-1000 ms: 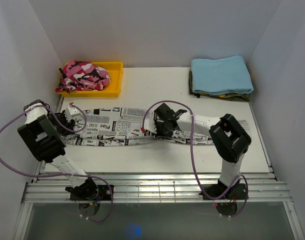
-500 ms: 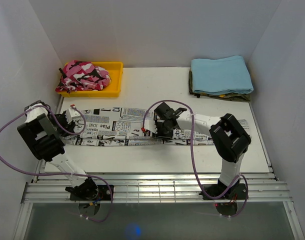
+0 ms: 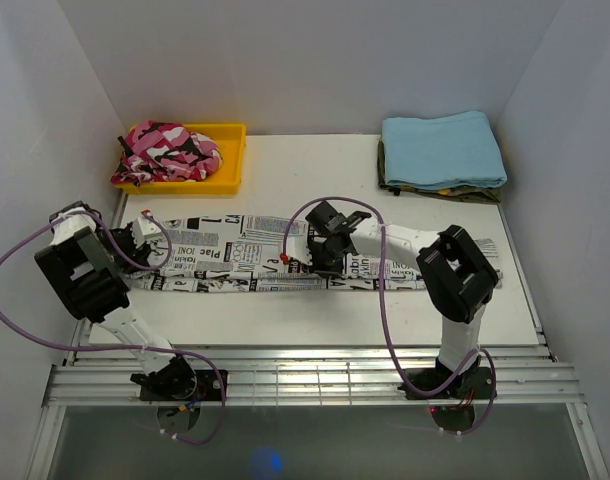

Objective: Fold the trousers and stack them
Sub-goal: Fold the trousers

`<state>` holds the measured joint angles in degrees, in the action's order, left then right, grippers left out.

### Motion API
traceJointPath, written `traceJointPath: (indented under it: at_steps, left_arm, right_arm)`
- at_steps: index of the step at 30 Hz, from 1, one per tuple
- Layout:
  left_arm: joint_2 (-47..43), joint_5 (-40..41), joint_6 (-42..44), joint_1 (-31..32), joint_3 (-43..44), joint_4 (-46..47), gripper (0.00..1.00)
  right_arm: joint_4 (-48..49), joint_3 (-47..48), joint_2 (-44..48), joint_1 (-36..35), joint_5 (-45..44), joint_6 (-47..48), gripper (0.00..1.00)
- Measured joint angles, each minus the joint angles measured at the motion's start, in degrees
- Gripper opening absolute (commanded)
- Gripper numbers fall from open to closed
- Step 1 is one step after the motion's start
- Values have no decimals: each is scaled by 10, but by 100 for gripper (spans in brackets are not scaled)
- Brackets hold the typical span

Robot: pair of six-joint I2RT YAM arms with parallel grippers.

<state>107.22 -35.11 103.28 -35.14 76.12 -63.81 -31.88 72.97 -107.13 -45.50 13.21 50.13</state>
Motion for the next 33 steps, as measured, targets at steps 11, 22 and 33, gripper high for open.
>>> traceJointPath:
  at_steps: [11, 22, 33]
  left_arm:
    - [0, 1, 7, 0, 0, 0, 43]
    - [0, 5, 24, 0, -5, 4, 3]
    - [-16, 8, 73, 0, -35, 7, 47]
  right_arm:
    - [-10, 2, -11, 0, -1, 13, 8]
    - [-19, 15, -9, 5, 0, 8, 8]
    - [-19, 35, -8, 23, 3, -2, 8]
